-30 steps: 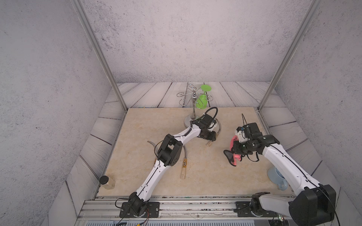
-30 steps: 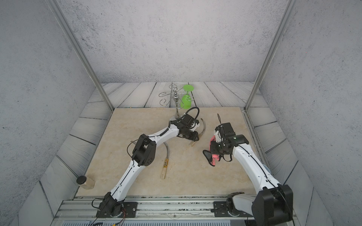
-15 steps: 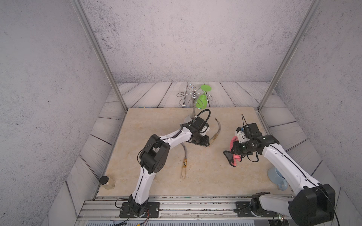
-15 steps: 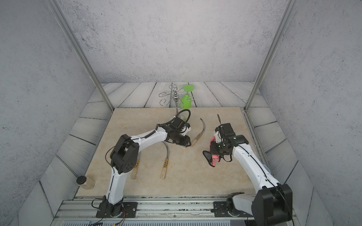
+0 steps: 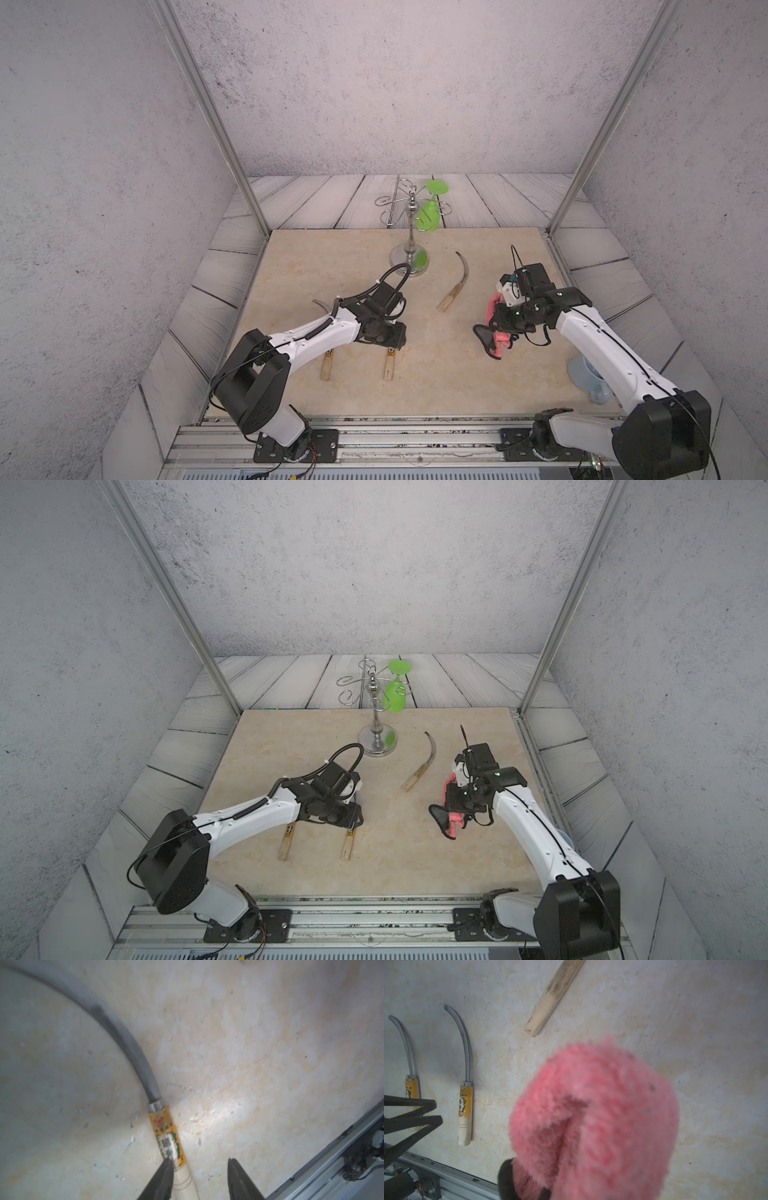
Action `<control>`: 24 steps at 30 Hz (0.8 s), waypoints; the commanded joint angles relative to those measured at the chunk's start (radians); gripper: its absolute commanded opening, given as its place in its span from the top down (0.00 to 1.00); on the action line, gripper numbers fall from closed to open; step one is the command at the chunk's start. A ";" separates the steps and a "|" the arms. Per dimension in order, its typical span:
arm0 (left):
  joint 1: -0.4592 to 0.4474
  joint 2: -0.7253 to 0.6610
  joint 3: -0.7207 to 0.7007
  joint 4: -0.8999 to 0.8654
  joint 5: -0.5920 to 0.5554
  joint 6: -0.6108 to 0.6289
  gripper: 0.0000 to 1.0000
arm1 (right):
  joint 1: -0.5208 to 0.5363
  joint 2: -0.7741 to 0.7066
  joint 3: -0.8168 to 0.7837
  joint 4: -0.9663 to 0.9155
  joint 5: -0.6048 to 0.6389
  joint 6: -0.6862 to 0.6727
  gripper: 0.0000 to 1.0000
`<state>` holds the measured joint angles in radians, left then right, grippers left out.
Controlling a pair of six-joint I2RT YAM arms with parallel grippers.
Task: Wipe small sickles with rags
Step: Pick up the small sickle from the center of the board.
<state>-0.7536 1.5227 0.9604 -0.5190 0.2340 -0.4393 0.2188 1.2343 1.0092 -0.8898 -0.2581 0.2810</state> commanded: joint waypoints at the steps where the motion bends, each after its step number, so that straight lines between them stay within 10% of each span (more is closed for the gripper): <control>1: -0.022 -0.060 -0.053 -0.057 -0.033 -0.034 0.54 | 0.005 -0.009 -0.005 -0.026 -0.010 0.013 0.79; 24: -0.133 0.024 -0.160 -0.017 -0.076 -0.100 0.53 | 0.052 -0.010 0.009 -0.013 -0.010 0.047 0.78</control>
<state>-0.8841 1.5249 0.7937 -0.5560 0.1535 -0.5293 0.2657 1.2343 1.0084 -0.8936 -0.2611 0.3187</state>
